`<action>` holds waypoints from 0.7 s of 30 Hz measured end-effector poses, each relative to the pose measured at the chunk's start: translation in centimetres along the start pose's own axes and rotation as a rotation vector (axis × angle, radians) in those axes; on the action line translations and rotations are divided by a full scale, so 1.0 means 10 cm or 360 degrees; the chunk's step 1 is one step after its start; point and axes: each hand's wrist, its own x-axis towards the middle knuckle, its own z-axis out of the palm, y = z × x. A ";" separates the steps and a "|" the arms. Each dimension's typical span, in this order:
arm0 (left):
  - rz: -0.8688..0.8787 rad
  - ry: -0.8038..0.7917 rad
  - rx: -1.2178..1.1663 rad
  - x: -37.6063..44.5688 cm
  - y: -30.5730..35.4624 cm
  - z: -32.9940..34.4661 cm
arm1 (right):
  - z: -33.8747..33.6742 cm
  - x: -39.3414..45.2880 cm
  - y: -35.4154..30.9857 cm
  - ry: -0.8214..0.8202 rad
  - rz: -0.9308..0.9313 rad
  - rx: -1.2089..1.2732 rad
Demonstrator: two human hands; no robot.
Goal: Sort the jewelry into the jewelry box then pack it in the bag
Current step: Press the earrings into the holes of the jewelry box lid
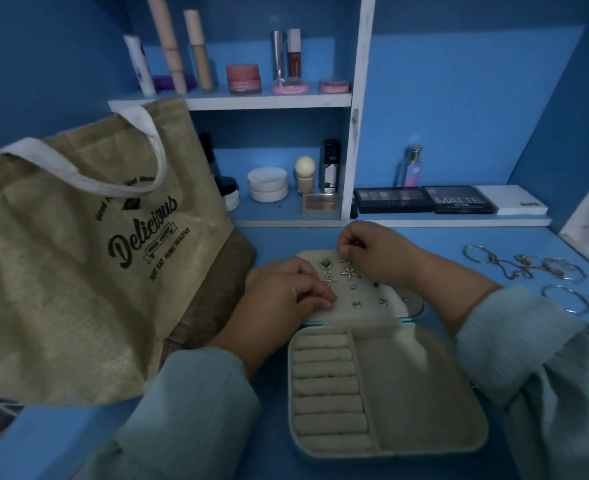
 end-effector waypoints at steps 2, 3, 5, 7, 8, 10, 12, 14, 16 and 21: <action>0.0001 0.0017 -0.0003 0.00 0.03 0.00 | -0.02 -0.01 -0.01 0.0003 -0.0001 0.0017; 0.0021 0.0025 -0.0008 0.00 0.01 0.02 | -0.02 -0.02 -0.02 0.0007 -0.0001 0.0019; 0.0093 0.0034 0.0055 0.01 -0.03 0.03 | -0.03 -0.03 -0.02 0.0021 -0.0008 0.0012; 0.0094 0.0028 0.0118 0.01 -0.05 0.04 | -0.04 -0.04 -0.03 0.0034 -0.0018 0.0003; 0.0087 0.0025 0.0142 0.01 -0.04 0.03 | -0.04 -0.04 -0.03 0.0037 -0.0021 0.0002; 0.0100 0.0006 0.0189 0.02 -0.04 0.02 | -0.06 -0.06 -0.04 0.0041 -0.0030 0.0011; 0.0092 -0.0069 0.0274 0.02 -0.05 0.01 | -0.07 -0.07 -0.06 0.0051 -0.0047 0.0014; 0.0073 -0.0113 0.0300 0.00 -0.04 0.00 | -0.09 -0.08 -0.07 0.0063 -0.0064 0.0018; 0.0016 -0.0132 0.0304 -0.01 0.00 -0.01 | -0.11 -0.09 -0.09 0.0084 -0.0080 0.0018; -0.0336 0.0030 0.0310 -0.06 0.13 0.02 | -0.17 -0.16 -0.15 0.0142 -0.0152 -0.0007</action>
